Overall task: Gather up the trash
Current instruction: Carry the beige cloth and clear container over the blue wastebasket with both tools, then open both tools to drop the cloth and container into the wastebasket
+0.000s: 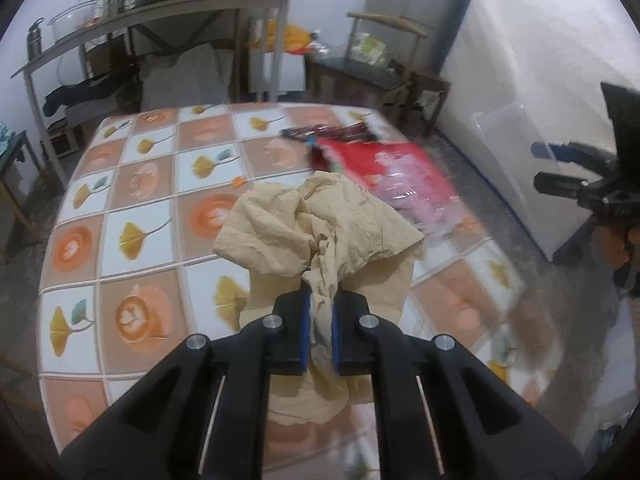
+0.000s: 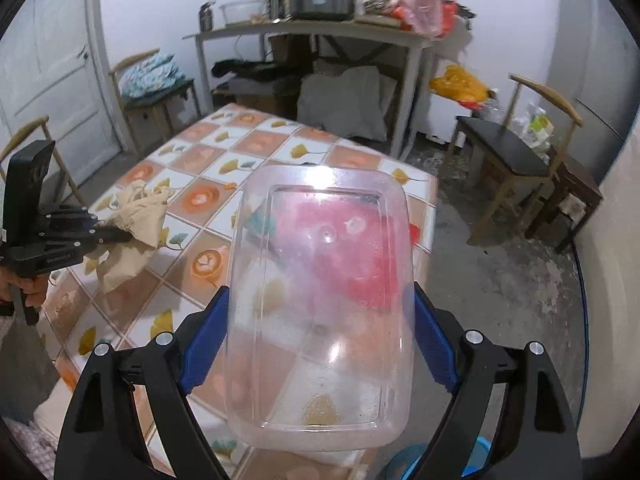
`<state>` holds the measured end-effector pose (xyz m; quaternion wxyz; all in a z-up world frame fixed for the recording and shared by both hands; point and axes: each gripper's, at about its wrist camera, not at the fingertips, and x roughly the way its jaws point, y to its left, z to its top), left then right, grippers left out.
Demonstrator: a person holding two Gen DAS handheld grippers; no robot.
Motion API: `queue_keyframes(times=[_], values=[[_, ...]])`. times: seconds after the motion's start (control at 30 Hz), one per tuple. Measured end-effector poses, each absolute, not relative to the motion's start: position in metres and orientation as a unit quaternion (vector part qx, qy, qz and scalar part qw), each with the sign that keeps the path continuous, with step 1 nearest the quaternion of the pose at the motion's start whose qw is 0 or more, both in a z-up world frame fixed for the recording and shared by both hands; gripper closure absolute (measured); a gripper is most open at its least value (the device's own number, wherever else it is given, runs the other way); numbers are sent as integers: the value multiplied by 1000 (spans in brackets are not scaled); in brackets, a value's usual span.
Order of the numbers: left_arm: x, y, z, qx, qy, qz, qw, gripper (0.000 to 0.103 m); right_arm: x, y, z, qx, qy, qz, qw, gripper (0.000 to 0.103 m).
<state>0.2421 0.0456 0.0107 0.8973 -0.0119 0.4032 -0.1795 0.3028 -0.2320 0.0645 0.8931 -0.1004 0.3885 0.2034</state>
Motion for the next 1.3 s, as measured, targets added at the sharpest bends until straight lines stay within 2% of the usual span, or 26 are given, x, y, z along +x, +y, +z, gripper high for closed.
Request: queue_keyframes(times=[0.33, 0.6, 0.77, 0.93, 1.17, 1.23, 1.3], values=[[219, -83, 33, 23, 398, -319, 859, 97, 214, -354, 60, -9, 387, 104, 916, 20], [222, -231, 13, 55, 458, -417, 783, 97, 139, -479, -8, 124, 417, -18, 900, 20], [234, -334, -32, 68, 541, -443, 712, 97, 102, -544, -61, 224, 429, -88, 871, 20], [246, -428, -102, 94, 625, -416, 654, 96, 72, -592, -116, 304, 434, -130, 838, 20], [266, -508, -192, 112, 689, -355, 621, 95, 54, -625, -174, 364, 437, -154, 808, 20], [271, -522, -209, 101, 695, -349, 620, 85, 47, -632, -185, 377, 436, -158, 802, 20], [280, -534, -229, 96, 708, -327, 619, 54, 45, -638, -194, 383, 437, -163, 797, 20]])
